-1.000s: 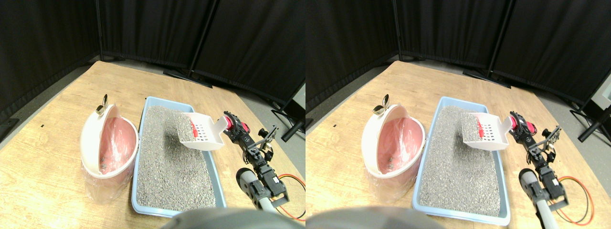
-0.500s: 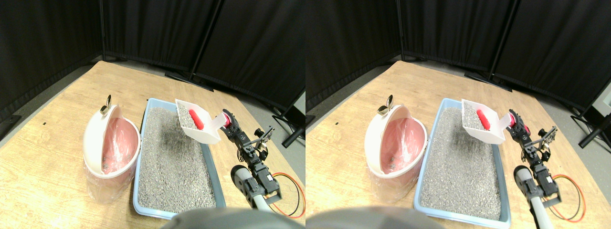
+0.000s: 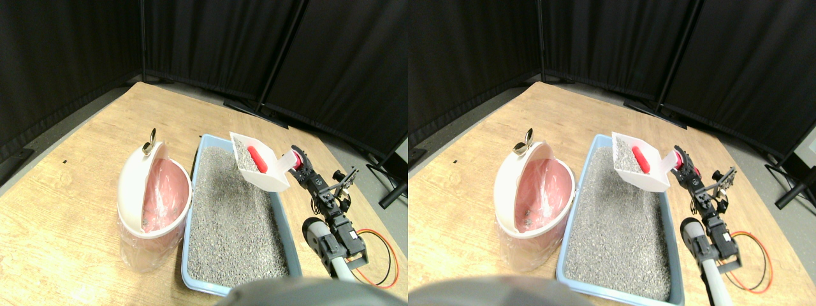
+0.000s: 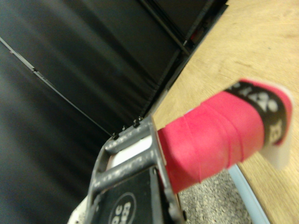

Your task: Scoop (unimanual)

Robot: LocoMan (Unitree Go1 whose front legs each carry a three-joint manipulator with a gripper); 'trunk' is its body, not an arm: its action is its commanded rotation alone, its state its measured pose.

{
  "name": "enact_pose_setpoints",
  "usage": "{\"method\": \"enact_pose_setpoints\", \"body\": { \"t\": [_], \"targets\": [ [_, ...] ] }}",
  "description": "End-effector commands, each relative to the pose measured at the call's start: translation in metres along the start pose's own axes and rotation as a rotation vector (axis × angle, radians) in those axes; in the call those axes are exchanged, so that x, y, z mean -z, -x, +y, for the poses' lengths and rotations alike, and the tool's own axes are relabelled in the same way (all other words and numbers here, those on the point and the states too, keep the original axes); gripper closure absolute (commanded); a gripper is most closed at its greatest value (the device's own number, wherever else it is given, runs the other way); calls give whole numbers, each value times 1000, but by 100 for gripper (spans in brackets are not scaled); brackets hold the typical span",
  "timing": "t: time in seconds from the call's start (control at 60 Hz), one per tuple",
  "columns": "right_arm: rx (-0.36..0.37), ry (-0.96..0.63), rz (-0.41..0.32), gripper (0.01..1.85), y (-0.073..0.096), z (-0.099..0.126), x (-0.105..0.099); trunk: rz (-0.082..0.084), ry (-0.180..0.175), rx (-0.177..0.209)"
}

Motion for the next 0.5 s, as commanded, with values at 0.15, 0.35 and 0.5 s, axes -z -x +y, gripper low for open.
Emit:
{"method": "enact_pose_setpoints", "body": {
  "t": [0.15, 0.35, 0.5],
  "targets": [
    [-52, -112, -38, 181, -6, 15, -1, -15, 14, -18],
    [-35, -279, -50, 181, -10, 15, 5, -14, 17, -24],
    [-36, -441, -52, 181, -13, 14, 5, -14, 19, -26]
  ]
}}
